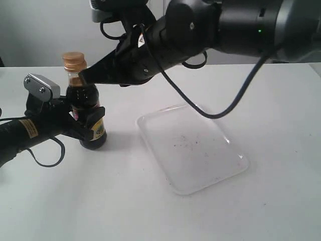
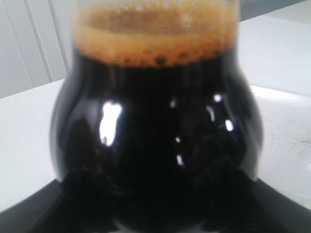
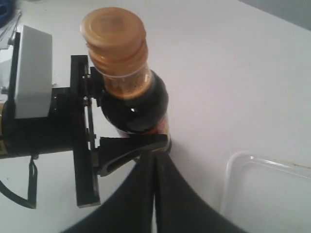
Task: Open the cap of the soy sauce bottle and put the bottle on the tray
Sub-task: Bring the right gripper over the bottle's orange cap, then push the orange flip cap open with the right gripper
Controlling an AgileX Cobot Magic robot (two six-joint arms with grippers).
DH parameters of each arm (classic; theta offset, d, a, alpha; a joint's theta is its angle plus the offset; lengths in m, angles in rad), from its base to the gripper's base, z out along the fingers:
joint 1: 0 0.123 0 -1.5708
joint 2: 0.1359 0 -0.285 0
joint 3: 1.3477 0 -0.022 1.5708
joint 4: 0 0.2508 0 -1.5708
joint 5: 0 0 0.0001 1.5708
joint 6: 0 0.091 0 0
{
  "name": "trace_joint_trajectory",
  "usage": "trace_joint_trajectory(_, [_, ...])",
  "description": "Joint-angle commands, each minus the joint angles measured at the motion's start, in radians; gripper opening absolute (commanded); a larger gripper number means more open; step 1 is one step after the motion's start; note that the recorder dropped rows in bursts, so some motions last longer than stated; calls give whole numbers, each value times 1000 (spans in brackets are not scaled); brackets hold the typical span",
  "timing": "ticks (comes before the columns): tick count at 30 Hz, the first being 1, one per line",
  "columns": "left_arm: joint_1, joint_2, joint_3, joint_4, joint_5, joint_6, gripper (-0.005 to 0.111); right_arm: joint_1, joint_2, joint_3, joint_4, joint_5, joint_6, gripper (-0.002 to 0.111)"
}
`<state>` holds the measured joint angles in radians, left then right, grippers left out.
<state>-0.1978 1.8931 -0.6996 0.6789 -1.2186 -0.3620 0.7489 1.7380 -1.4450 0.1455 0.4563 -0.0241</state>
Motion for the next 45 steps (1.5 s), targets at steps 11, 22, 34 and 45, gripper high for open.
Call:
trace_joint_trajectory(11, [-7,1,0,26,-2,0,0,0,90,-140,90,4,-68,0])
trace_joint_trajectory(22, [-7,1,0,26,-2,0,0,9,110,-143,266,-21,-223,0])
trace_joint_trajectory(34, [-7,1,0,26,-2,0,0,34,171,-246,306,63,-255,0])
trace_joint_trajectory(45, [-7,1,0,26,-2,0,0,37,191,-281,300,71,-258,0])
